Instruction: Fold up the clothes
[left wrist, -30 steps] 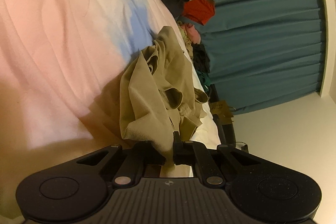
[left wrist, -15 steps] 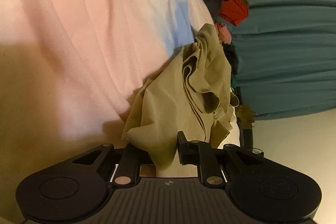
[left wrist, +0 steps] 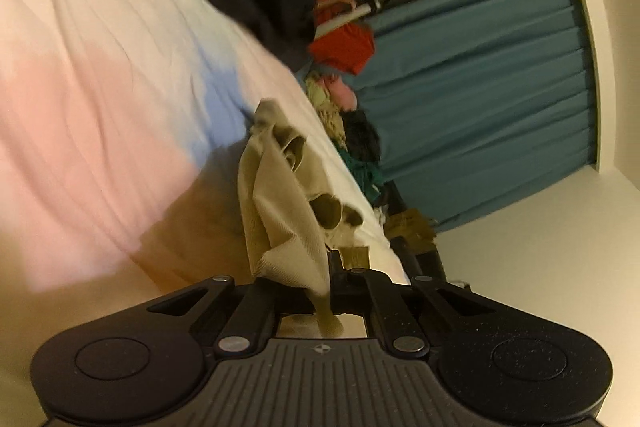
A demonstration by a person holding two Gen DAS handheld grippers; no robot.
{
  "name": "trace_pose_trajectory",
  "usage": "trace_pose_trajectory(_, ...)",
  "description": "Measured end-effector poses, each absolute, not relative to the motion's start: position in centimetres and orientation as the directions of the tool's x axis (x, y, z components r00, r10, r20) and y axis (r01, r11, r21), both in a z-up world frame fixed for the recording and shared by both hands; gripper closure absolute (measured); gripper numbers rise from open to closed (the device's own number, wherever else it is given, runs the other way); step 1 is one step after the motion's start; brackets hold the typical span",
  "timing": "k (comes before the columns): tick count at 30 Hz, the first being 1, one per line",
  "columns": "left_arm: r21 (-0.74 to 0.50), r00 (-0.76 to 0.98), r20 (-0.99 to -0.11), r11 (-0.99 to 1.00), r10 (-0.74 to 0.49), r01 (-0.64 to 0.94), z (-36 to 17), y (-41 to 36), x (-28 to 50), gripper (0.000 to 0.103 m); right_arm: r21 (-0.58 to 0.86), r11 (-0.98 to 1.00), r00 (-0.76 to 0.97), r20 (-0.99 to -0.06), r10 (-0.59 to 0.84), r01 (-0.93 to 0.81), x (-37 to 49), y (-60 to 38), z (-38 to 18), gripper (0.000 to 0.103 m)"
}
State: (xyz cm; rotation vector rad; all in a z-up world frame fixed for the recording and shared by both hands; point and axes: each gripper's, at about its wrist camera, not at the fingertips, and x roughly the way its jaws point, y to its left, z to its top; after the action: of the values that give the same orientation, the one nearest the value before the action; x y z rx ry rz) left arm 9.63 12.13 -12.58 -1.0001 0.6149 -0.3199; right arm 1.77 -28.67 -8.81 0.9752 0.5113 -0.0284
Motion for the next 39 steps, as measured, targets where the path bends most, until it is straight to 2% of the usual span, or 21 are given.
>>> trace_pose_trajectory(4,-0.858,0.793,-0.333,0.513,-0.51,-0.031,-9.7,12.6,4.5,0.099,0.752,0.628,0.885,-0.413,0.215,0.199,-2.4,-28.1,-6.2,0.092)
trace_pose_trajectory(10,-0.867,0.763,-0.387,0.486,-0.517,-0.11,-8.0,13.7,-4.4,0.099,0.7,0.697,0.858,-0.446,0.256,0.156,-10.7,-27.5,-3.6,0.092)
trace_pose_trajectory(13,-0.873,0.766,-0.395,0.467,-0.508,-0.14,-7.6,14.4,-5.7,0.099,0.685,0.714,0.865,-0.437,0.245,0.144,-12.0,-26.9,-3.0,0.092)
trace_pose_trajectory(17,-0.848,0.772,-0.411,0.515,-0.485,-0.128,-6.2,13.7,-1.5,0.098,0.716,0.674,0.876,-0.43,0.219,0.183,-8.0,-27.1,-2.9,0.091)
trace_pose_trajectory(23,-0.76,0.775,-0.496,0.627,-0.392,-0.169,-6.3,10.8,9.3,0.098,0.728,0.612,0.855,-0.495,0.156,0.31,1.7,-27.2,-5.7,0.091)
trace_pose_trajectory(28,-0.697,0.757,-0.548,0.694,-0.356,-0.178,-9.4,9.8,14.7,0.098,0.698,0.615,0.812,-0.562,0.155,0.366,8.0,-27.5,-9.2,0.09)
trace_pose_trajectory(34,-0.683,0.742,-0.577,0.701,-0.343,-0.207,-14.5,9.7,18.7,0.097,0.665,0.673,0.803,-0.569,0.177,0.324,11.7,-27.6,-12.8,0.09)
trace_pose_trajectory(39,-0.656,0.724,-0.605,0.723,-0.331,-0.218,-16.6,9.4,20.9,0.097,0.634,0.7,0.779,-0.601,0.18,0.328,13.4,-27.2,-14.0,0.089)
